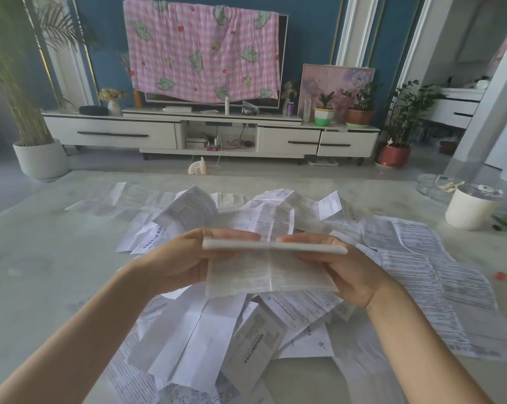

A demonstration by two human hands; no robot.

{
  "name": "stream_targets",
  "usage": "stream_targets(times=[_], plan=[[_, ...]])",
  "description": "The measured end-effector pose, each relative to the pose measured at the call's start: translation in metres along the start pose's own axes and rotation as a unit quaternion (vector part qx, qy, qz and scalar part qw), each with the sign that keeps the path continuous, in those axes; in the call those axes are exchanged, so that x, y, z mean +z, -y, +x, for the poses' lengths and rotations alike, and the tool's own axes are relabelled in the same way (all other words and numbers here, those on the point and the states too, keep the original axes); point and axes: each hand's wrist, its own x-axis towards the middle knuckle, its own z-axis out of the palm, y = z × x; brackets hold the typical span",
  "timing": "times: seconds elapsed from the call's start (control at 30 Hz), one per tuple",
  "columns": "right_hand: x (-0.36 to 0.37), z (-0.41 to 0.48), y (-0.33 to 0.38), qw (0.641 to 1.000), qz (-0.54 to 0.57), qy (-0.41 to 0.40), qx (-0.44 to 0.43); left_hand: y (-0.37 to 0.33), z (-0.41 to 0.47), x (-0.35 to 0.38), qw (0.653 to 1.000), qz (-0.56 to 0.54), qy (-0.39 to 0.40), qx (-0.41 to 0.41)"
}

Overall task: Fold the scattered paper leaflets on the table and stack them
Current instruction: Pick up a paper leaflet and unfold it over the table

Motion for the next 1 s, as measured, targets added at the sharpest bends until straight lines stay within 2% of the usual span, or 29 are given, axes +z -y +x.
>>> stream_targets(times=[0.2,0.27,0.33,0.4,0.43,0.53,0.63,0.7,0.77,0.83,0.9,1.0], plan=[[-0.002,-0.001,0.005,1.000,-0.010,0.018,0.009,-0.004,-0.005,-0.003,1.000,-0.003,0.005,0.005],[-0.001,-0.001,0.006,1.000,0.021,0.012,-0.001,-0.006,-0.005,-0.007,0.998,-0.063,-0.009,0.030],[0.003,0.000,0.005,0.996,0.074,-0.011,-0.038,-0.006,0.000,-0.011,0.983,-0.170,-0.032,0.063],[0.009,0.006,0.001,0.989,0.101,-0.064,-0.085,-0.003,0.006,-0.004,0.958,-0.270,-0.038,0.085],[0.013,0.009,-0.002,0.984,0.107,-0.094,-0.107,-0.002,0.008,0.005,0.956,-0.278,-0.037,0.082],[0.024,0.017,-0.013,0.973,0.084,-0.154,-0.151,0.003,0.010,0.036,0.979,-0.191,-0.027,0.067],[0.027,0.016,-0.020,0.967,-0.040,-0.172,-0.186,0.008,0.018,0.050,0.981,-0.131,-0.112,0.088],[0.024,0.012,-0.021,0.971,-0.114,-0.123,-0.172,0.013,0.022,0.046,0.969,-0.154,-0.176,0.086],[0.023,0.006,-0.017,0.981,-0.136,-0.053,-0.127,0.015,0.023,0.038,0.964,-0.154,-0.202,0.075],[0.021,0.005,-0.013,0.989,-0.098,-0.048,-0.102,0.017,0.021,0.033,0.972,-0.118,-0.196,0.053],[0.019,0.007,-0.010,0.990,-0.039,-0.088,-0.101,0.017,0.019,0.032,0.982,-0.073,-0.172,0.034],[0.021,0.007,-0.011,0.980,-0.120,-0.126,-0.096,0.020,0.017,0.033,0.991,0.001,-0.132,0.022]])
